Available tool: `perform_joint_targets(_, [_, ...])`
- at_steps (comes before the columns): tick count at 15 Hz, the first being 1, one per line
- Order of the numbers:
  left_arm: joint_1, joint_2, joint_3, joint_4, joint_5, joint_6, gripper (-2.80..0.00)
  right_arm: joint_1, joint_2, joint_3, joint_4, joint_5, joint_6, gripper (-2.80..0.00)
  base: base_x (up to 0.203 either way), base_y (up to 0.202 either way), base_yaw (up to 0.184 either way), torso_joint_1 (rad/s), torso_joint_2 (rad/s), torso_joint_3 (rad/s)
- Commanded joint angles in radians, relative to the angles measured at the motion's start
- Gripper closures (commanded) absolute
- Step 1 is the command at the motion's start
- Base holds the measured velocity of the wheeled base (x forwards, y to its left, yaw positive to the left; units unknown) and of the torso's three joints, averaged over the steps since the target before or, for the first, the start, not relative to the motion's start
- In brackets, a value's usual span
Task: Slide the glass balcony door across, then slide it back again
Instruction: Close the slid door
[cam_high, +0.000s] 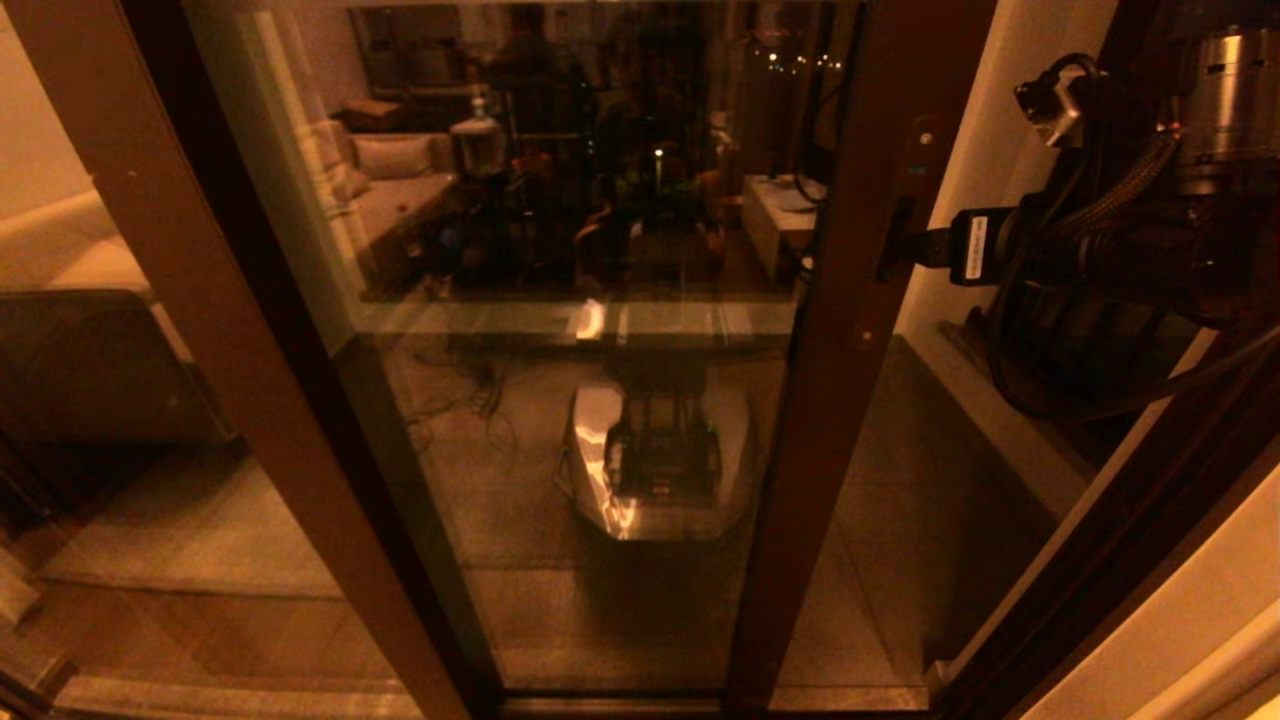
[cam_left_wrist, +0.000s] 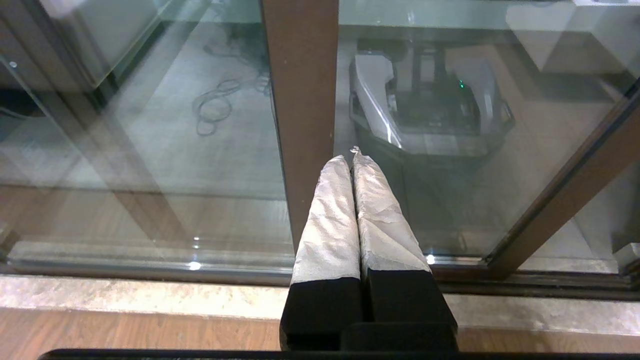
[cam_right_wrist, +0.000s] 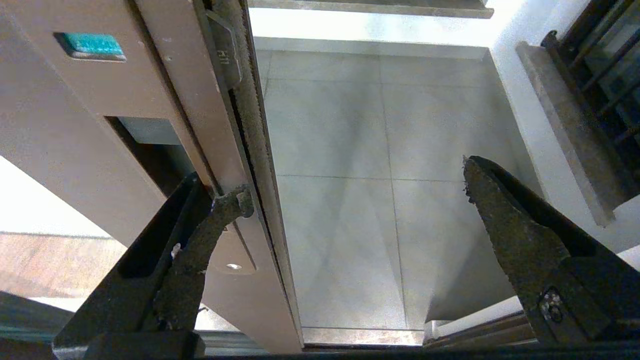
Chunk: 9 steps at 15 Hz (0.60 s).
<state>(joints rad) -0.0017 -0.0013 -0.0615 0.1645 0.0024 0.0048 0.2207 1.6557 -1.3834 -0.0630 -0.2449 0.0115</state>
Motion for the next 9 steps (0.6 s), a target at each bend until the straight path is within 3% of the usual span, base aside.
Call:
perform_joint_targets(1, [0.000, 0.000, 0.000, 0.001, 0.001, 0.000, 0.00, -0.014, -0.004, 0.001, 0.003, 0.004, -0.001, -2.80, 0.000, 0.000, 0.000, 0.000, 0.00, 0.000])
perform_joint_targets(9, [0.000, 0.000, 0.000, 0.001, 0.001, 0.001, 0.00, -0.057, -0.004, 0.002, 0.003, 0.028, -0.002, -2.80, 0.000, 0.000, 0.000, 0.000, 0.00, 0.000])
